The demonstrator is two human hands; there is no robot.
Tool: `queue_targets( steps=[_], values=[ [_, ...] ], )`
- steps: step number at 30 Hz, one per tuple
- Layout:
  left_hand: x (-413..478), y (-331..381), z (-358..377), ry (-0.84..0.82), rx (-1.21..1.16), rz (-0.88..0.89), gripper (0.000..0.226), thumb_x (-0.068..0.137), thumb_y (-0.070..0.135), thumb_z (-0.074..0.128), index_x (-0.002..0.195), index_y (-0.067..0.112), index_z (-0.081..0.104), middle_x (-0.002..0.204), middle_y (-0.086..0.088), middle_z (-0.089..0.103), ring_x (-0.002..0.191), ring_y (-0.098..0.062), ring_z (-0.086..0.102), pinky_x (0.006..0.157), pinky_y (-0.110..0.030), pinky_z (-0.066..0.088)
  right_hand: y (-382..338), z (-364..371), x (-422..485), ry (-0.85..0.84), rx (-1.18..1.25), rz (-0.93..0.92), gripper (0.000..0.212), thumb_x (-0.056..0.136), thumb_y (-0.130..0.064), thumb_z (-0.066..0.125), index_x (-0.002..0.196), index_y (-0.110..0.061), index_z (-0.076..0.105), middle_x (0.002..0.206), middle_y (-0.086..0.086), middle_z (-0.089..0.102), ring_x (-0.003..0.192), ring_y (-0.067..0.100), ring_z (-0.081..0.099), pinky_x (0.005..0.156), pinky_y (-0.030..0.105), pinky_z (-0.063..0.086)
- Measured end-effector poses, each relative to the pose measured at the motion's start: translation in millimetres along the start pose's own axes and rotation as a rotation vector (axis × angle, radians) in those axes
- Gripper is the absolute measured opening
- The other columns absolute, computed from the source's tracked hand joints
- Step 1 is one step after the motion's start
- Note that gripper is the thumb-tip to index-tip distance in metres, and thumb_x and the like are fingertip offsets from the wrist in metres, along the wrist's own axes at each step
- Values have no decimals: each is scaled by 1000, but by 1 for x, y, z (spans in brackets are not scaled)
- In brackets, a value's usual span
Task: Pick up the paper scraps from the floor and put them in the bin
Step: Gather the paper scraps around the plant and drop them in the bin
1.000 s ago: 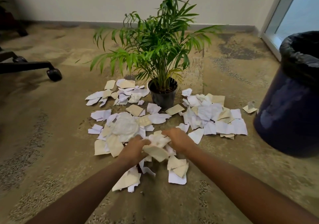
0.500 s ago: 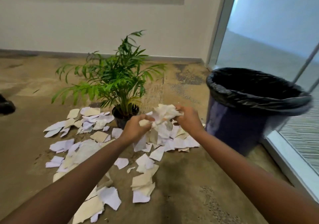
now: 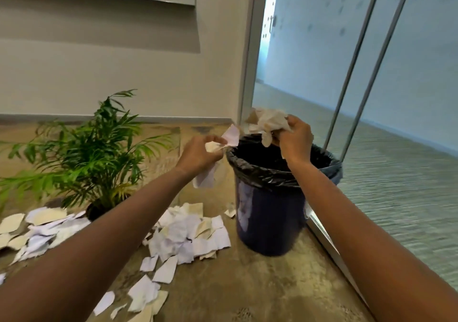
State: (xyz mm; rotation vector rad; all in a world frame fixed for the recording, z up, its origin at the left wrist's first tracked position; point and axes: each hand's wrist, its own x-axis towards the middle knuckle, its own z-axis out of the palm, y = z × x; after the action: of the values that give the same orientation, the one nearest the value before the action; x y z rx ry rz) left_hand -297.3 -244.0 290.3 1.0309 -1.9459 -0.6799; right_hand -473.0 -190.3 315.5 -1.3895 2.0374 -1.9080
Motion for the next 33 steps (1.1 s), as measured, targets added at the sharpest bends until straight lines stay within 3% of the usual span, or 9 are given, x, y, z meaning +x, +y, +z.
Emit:
queue_targets(
  steps=[3, 6, 9, 14, 16, 18, 22, 28, 33],
  values=[
    [16, 20, 11, -4, -36, 56, 26, 84, 14, 67, 110, 11, 67, 124, -9, 62, 107, -22, 56, 85, -30, 42, 25, -9, 13, -46, -121, 66, 24, 85, -3, 51, 101, -7, 68, 101, 17, 70, 94, 32, 64, 83, 45, 55],
    [34, 37, 25, 1, -74, 92, 26, 85, 14, 65, 111, 14, 66, 126, -6, 60, 103, -15, 51, 85, -27, 41, 50, -9, 17, -254, -365, 111, 39, 83, -5, 55, 121, -10, 58, 122, 18, 60, 111, 31, 57, 92, 34, 45],
    [50, 52, 42, 34, -137, 127, 25, 86, 11, 63, 110, 15, 65, 127, -7, 59, 116, -21, 54, 90, -27, 42, 69, -8, 11, -371, -414, 203, 56, 80, -8, 60, 134, -15, 44, 134, 18, 45, 118, 31, 49, 89, 27, 40],
    [67, 65, 82, 175, -310, 63, 26, 88, 9, 61, 113, 16, 63, 127, -12, 54, 116, -22, 53, 91, -26, 43, 81, -9, 6, -263, -299, 255, 60, 81, -8, 53, 138, -18, 37, 139, 17, 34, 100, 24, 49, 80, 25, 35],
    [68, 63, 100, 180, -365, 30, 26, 88, 8, 61, 113, 12, 62, 127, -14, 54, 117, -25, 53, 93, -28, 43, 81, -9, 5, -209, -254, 250, 60, 80, -4, 51, 137, -17, 39, 140, 17, 34, 108, 27, 48, 85, 28, 38],
    [66, 55, 118, 128, -322, 18, 27, 88, 12, 62, 115, 8, 61, 127, -15, 54, 120, -26, 51, 99, -32, 42, 81, -8, 2, -156, -236, 235, 62, 79, -1, 49, 137, -17, 39, 145, 16, 31, 123, 31, 44, 96, 34, 40],
    [62, 35, 144, -137, -135, -44, 46, 89, 31, 61, 126, 4, 56, 137, -12, 50, 130, -25, 45, 111, -39, 35, 81, -6, -1, -73, -219, 229, 60, 84, 0, 39, 140, -20, 35, 151, 12, 26, 128, 32, 41, 98, 41, 40],
    [59, 33, 132, -135, -50, 11, 36, 99, 26, 43, 121, 3, 59, 124, -12, 62, 118, -24, 56, 95, -27, 40, 82, 0, -6, -115, -311, 163, 55, 91, -6, 32, 143, -23, 30, 151, 10, 31, 130, 35, 40, 101, 45, 38],
    [40, 20, 101, -44, 86, 174, 29, 98, 24, 44, 118, 11, 60, 122, -11, 57, 114, -23, 53, 100, -38, 44, 79, 2, -7, -230, -441, 141, 66, 85, 1, 34, 145, -26, 27, 158, 4, 16, 146, 33, 2, 114, 60, 11]
  ],
)
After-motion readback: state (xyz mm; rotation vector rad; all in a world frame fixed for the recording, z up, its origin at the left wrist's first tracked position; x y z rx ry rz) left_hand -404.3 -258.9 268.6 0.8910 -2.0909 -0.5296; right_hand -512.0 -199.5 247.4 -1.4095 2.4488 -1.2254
